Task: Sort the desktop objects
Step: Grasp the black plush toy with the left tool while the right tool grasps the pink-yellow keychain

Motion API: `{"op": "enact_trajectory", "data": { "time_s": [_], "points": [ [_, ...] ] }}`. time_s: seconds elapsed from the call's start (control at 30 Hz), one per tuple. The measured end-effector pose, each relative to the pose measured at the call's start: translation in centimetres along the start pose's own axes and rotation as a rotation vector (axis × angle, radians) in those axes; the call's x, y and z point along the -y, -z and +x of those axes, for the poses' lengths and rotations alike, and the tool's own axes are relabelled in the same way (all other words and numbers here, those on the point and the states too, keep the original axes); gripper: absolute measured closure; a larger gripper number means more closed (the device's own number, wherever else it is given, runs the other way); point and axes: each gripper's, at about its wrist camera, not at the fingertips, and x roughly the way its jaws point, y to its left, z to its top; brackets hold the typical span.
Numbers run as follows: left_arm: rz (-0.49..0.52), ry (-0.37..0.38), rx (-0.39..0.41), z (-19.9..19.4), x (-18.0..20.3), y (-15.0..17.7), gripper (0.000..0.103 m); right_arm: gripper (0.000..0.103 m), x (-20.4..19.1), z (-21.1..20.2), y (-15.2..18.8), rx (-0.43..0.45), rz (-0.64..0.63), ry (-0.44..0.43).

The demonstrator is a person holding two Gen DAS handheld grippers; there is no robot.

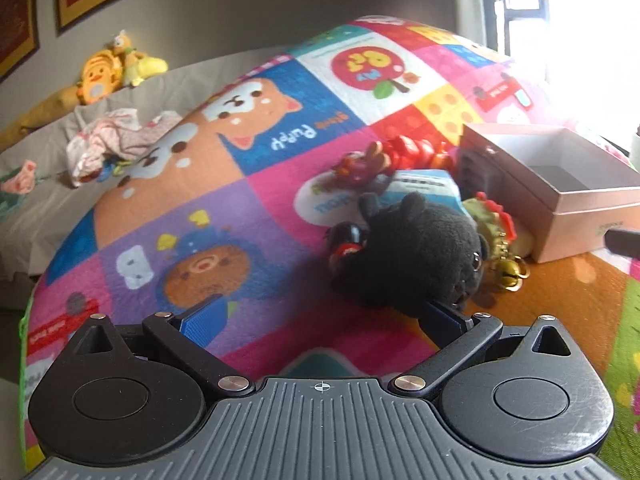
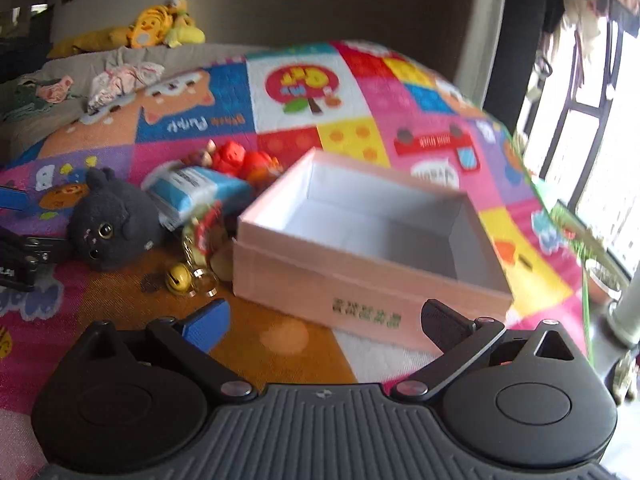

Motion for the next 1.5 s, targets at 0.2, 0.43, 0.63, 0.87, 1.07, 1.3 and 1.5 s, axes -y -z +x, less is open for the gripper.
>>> {"op": "enact_trajectory", "data": {
  "time_s": [0.2,0.43,0.63,0.87,1.07,1.3,1.5],
  "points": [
    [-0.095,-0.054,0.002,0.2,-3.3,-0.3,0.0,0.06,-3.9,1.9,-4.0,0.001,-0.065,-0.11],
    [-0.135,-0.015,-0.003,-1.2,-4.9,-0.1,0.0,0.06,-8.4,7.1,-4.1,-0.061,-0.124,-0.055],
    [-0.205,0.021,-0.006,-1.6,-5.8,-0.2,0.0,0.082,-8.5,7.9,-3.2,-0.096,-0.141,-0.088],
    [-0.178,0.058,0.012,-2.3,-4.8,-0.5,0.0,0.084,-4.5,0.9,-2.3,-0.05,-0.085,-0.143],
    [-0.131,0.13,-0.001,-2.3,-2.4,-0.6,0.0,0.084,-0.4,-2.7,-0.2,-0.05,-0.181,0.048],
    [0.01,0.149,-0.021,-1.3,2.7,-1.6,0.0,0.083,0.1,-2.2,2.3,-0.104,-0.127,-0.069],
    [0.095,0.135,-0.06,0.8,5.3,-1.8,0.0,0.042,0.9,-3.7,2.1,-0.016,0.001,-0.139]
  ]
}}
